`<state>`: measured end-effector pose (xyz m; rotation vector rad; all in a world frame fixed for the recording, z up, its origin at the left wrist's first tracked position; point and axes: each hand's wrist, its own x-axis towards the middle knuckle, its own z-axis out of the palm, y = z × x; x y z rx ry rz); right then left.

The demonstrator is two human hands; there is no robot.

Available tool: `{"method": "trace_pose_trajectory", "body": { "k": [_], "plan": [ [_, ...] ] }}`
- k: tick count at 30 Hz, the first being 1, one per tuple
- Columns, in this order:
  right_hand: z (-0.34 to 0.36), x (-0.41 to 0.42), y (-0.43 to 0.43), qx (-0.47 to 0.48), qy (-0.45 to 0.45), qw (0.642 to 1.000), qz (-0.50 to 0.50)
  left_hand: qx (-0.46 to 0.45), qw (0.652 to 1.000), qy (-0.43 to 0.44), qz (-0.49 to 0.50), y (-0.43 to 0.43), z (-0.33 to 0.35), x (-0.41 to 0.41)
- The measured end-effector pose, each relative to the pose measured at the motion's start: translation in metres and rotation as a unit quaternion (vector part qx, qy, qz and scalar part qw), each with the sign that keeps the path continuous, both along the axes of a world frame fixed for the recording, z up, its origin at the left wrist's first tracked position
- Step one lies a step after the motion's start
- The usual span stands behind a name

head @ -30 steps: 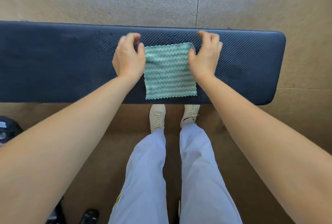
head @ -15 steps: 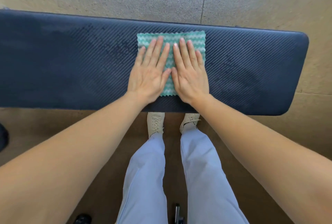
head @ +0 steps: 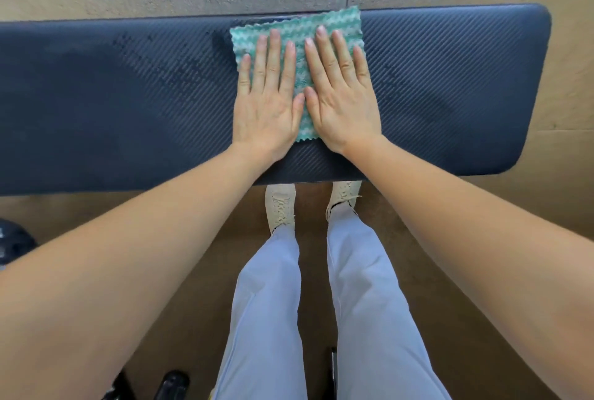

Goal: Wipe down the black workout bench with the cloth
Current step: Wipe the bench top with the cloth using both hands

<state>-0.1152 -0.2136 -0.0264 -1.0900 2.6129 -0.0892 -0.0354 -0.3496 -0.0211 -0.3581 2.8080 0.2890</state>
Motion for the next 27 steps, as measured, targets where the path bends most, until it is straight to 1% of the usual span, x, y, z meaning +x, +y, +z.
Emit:
{"method": "trace_pose_trajectory", "body": {
  "k": [3,6,10,14,17,21,24,27],
  "plan": [
    [0.002,0.033,0.052,0.017,-0.014,0.999,-0.023,0.017,0.999,-0.007,-0.029,0.048,0.002,0.028],
    [0.005,0.069,0.104,0.047,-0.028,0.997,-0.057,0.037,0.996,-0.034,-0.069,0.092,0.005,0.053],
    [0.007,0.085,0.13,0.06,-0.05,0.994,-0.076,0.051,0.994,-0.05,-0.081,0.119,0.009,0.063],
    [0.004,0.048,0.12,0.05,-0.048,0.994,-0.089,0.044,0.993,-0.032,-0.106,0.101,0.0,0.024],
    [0.0,-0.011,0.106,0.044,-0.036,0.994,-0.096,0.035,0.993,-0.002,-0.116,0.084,-0.005,-0.038],
    [0.001,-0.089,0.095,0.032,-0.013,0.996,-0.088,0.015,0.995,0.017,-0.098,0.077,-0.01,-0.11],
    [0.002,-0.11,0.096,0.027,-0.006,0.996,-0.081,-0.003,0.997,0.01,-0.075,0.082,-0.01,-0.13],
    [0.004,-0.107,0.102,0.017,-0.004,0.996,-0.086,-0.017,0.998,0.01,-0.062,0.093,-0.007,-0.127]
  ]
}}
